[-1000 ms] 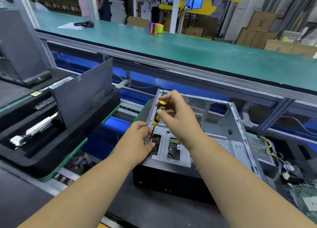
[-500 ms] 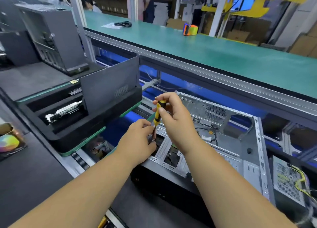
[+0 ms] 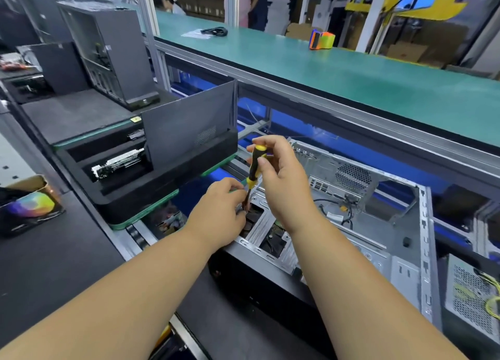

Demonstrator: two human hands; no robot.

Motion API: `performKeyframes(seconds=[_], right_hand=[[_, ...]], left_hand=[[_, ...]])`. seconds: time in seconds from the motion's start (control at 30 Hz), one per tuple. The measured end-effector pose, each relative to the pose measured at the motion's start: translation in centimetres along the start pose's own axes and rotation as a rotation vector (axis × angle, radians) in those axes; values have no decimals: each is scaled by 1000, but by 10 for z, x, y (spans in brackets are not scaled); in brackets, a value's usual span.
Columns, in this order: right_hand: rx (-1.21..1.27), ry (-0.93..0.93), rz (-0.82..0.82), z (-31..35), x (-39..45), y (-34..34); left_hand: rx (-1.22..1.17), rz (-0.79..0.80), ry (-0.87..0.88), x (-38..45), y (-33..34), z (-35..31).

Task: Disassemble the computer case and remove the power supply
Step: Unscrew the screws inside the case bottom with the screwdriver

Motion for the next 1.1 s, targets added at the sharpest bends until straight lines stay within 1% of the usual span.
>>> performKeyframes(seconds=[0.13, 0.3, 0.43, 0.67, 0.73, 0.8, 0.83, 0.9, 0.97, 1.1], right_hand=[[-2, -30, -49, 1, 0, -5], [-1, 1, -148, -5, 3, -16], [4, 58, -194, -13, 4, -25], [11, 75, -148, -14, 6, -25], [42, 76, -123, -14, 6, -23], [81, 62, -90, -13, 4, -20], [80, 45, -79, -12, 3, -19], [37, 13, -71, -9, 1, -18], [-57, -22, -67, -7, 1, -17], [-179, -69, -56, -3, 4, -11]], left_hand=[[105, 24, 29, 3, 0, -6], [302, 23, 165, 10, -5, -23], [359, 48, 225, 11, -2, -27], [402, 69, 310, 13, 0, -34], [400, 71, 309, 13, 1, -33], [337, 80, 259, 12, 0, -26], [267, 89, 214, 11, 0, -20], [83, 105, 111, 6, -1, -9], [-67, 104, -6, 2, -1, 2], [-168, 145, -264, -2, 12, 24]])
Point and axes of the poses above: each hand's wrist, its own x-axis towards the middle knuckle, its own y-axis out of the palm, z = x × y, the point moved 9 cm from there along x, towards the middle knuckle, and after that the axes turned 4 degrees about -x, right-handed, at the moved point
